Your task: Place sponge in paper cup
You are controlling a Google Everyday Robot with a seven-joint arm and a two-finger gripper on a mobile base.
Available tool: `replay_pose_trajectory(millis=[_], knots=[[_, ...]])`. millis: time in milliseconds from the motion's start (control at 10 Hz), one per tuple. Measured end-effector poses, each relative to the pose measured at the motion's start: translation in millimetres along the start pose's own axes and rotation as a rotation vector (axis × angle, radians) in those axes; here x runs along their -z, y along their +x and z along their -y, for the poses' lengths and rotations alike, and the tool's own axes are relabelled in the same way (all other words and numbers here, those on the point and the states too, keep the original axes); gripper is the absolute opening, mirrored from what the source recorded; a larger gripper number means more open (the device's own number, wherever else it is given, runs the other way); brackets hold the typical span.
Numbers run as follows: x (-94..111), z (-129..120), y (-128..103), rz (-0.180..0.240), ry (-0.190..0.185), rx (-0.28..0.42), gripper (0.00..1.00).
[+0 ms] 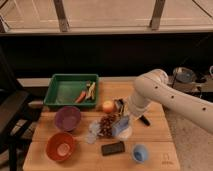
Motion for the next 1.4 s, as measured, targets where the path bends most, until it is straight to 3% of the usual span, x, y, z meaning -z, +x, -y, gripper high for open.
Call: replay_pose_trajectory(millis=[300, 900, 1400], knots=[[-10.8, 3.9, 10.0, 0.013, -0.011, -0.016, 0.73], [-8.2, -21.1, 8.5, 0.031, -0.013, -0.033, 0.74], [31.3, -34.5, 42.5, -0.044, 0.014, -0.101, 0.74]])
